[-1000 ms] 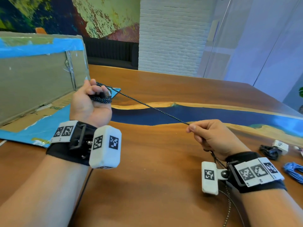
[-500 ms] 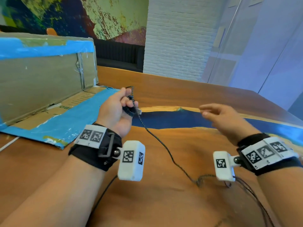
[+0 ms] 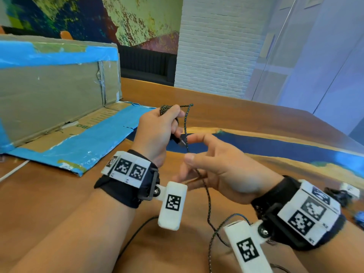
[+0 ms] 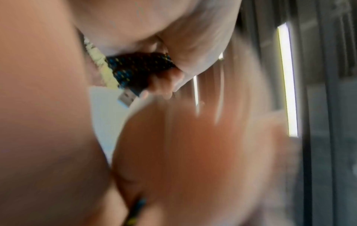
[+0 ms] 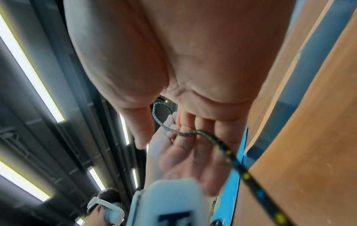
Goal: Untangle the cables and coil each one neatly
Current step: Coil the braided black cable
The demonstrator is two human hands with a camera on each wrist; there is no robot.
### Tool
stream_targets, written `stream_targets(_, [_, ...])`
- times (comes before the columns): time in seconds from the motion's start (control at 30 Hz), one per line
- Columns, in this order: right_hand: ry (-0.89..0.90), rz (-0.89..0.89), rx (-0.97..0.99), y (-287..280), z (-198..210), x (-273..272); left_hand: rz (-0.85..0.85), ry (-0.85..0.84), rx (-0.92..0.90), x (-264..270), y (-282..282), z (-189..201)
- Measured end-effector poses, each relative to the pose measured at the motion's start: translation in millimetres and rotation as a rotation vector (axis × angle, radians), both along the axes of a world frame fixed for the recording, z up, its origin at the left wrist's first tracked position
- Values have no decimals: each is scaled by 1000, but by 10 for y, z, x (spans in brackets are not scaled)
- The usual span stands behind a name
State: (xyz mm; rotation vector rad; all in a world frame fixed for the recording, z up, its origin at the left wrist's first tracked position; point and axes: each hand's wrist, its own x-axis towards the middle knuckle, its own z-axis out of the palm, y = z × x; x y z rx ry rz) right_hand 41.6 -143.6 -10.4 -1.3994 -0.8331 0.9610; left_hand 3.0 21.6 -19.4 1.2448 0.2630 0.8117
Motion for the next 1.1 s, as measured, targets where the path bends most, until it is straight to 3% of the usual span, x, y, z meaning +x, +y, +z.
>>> stream_targets(0.2, [-118,-476,267,-222,255,497,-194,108,85,-118,70,68])
stream_targets(0.37, [-429,-768,191,-425,226,917,-702,167,67,-203,-74,48])
stream_targets(0.43, [-471,-753,139,-394,98,958,-892,93,-51,-193,-191,7])
stream_targets(0.53, [-532,-675,80,-289,-132,909,-1067,-206,-318,-140,-306,-23])
stream_targets(0.6, [-686,-618,15,-221,-258,856,-957,-361,-427,-106,-332,-5])
stream_targets(0.67, [-837,-485,-89,-164,-318,754,-706,-422,-431,-86,-339,27])
stream_targets(0.83, [-1006,-107,-285,-44,-219,346,-339,-434,-389,-25,-213,32])
stream_targets(0.97, [-953,-7,-231,-46,-119,115,-205,-253,-261,19,-130,22])
stream_targets(1.1, [-717,-188,67,-202,-3,145,-119,-10,85,17,-139,15])
